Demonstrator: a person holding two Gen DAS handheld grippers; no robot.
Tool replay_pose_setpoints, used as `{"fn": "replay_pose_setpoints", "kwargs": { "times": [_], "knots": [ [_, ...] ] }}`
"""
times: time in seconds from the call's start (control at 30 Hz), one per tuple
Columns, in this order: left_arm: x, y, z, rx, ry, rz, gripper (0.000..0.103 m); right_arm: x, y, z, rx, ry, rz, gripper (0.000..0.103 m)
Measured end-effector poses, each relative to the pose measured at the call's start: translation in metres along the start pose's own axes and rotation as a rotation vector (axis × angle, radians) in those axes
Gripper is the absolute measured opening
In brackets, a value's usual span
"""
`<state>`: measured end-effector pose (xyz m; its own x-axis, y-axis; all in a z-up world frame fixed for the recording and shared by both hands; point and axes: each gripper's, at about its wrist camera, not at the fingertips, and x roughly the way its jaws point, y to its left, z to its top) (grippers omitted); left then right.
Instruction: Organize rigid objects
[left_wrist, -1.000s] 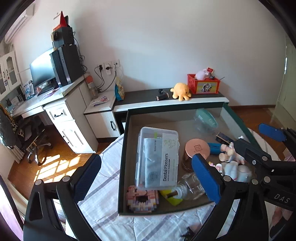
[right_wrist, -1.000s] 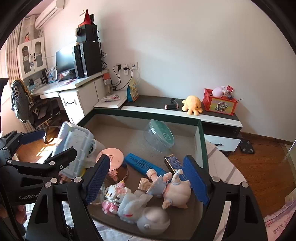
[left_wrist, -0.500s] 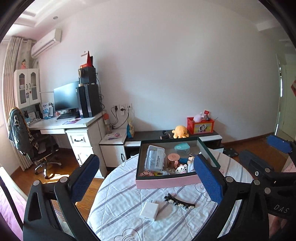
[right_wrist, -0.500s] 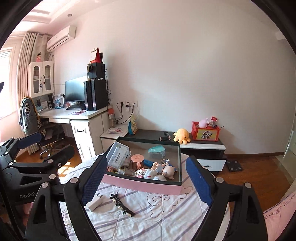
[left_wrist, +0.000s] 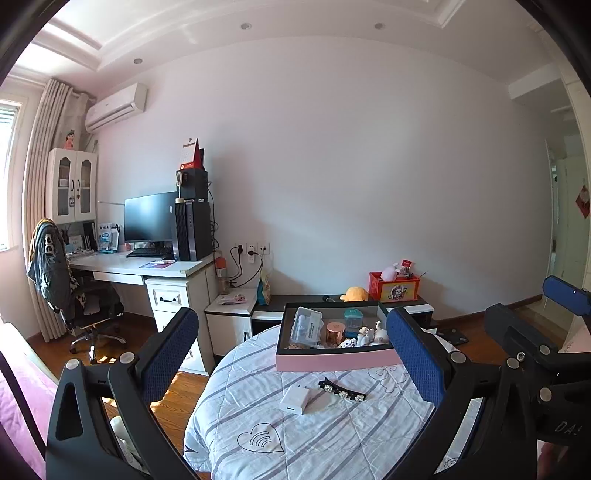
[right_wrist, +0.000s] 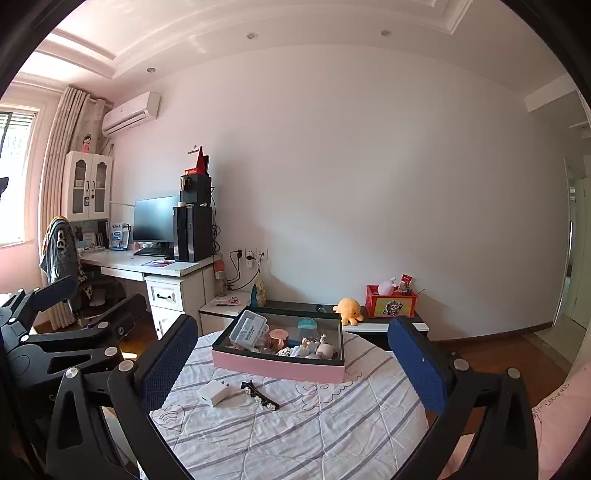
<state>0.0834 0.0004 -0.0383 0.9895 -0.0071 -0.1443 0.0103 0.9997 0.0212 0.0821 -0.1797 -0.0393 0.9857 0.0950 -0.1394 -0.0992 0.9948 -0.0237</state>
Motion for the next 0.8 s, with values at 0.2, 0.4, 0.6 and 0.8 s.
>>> {"fn": "replay_pose_setpoints", "kwargs": {
  "times": [0.2,0.4,0.6,0.8],
  "knots": [
    [-0.019,-0.002,0.000,0.006,-0.033,0.007,0.103,-0.019,0.002,-0.002,0.003,-0.020,-0.006,0.103],
    [-0.022,-0.001,-0.001,0.009,-0.041,0.015,0.103,-0.021,0.004,-0.003,-0.001,-0.022,-0.009,0.103],
    [-0.008,-0.003,-0.007,0.009,-0.005,0.015,0.103,-0.012,0.003,-0.009,0.001,0.004,-0.006,0.103],
    [0.026,-0.004,-0.023,0.017,0.071,0.017,0.103,0.019,0.002,-0.022,0.008,0.069,-0.003,0.103]
  ]
}}
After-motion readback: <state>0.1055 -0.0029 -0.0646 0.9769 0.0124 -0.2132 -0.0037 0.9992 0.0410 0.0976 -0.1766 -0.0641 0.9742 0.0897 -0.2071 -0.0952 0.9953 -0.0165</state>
